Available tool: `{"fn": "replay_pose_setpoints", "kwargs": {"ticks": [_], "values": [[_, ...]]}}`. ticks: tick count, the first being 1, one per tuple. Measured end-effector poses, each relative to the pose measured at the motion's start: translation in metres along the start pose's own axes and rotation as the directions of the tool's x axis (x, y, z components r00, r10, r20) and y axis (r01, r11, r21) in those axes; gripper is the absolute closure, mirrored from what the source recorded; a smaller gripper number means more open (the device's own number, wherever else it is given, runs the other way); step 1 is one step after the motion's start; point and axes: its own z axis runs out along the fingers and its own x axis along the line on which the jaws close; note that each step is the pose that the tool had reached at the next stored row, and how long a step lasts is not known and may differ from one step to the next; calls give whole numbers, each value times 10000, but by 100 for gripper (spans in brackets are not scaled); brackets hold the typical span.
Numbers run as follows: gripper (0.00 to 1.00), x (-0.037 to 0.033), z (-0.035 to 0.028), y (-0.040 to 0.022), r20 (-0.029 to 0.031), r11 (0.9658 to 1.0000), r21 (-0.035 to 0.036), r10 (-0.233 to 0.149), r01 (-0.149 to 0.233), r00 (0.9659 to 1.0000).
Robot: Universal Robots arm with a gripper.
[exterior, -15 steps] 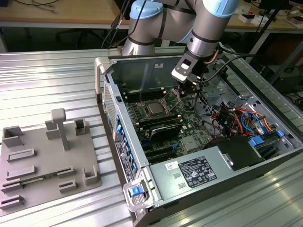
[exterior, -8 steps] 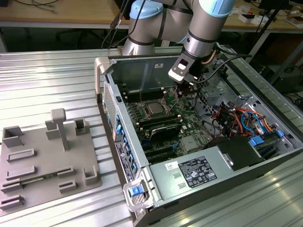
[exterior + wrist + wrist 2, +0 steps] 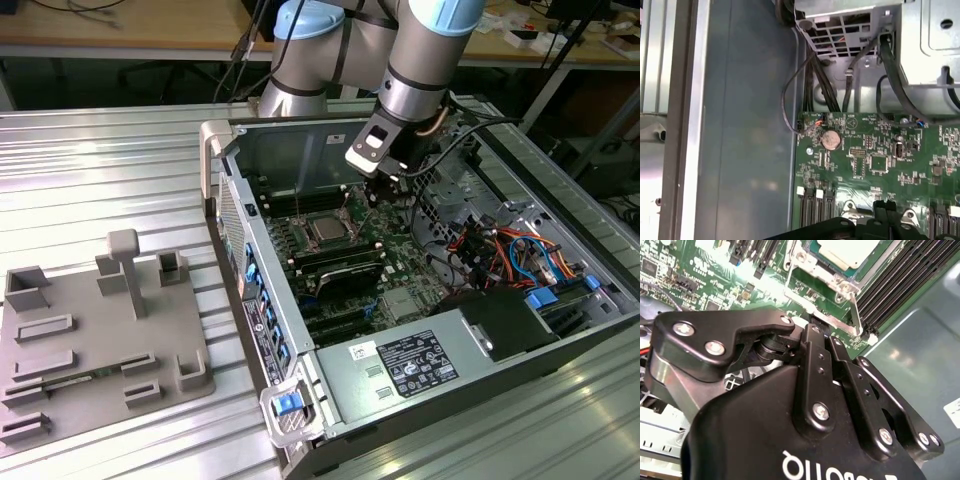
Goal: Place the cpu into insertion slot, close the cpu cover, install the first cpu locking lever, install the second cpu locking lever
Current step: 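Close the cpu cover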
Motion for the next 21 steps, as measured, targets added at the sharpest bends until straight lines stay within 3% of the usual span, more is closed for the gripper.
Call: {"fn": "replay_pose_setpoints", "kwargs": {"ticks": [3,9,17,20,21], "values": [[89,1,-1,-36,0,10000,0,1,-1,10000],[89,5,-6,-167,-1,10000,0,1,-1,10000],[89,5,-6,-184,0,10000,0,1,-1,10000],[89,8,-10,-284,0,10000,1,2,-2,10000],[89,10,-11,-360,-8,10000,0,0,0,10000]]}}
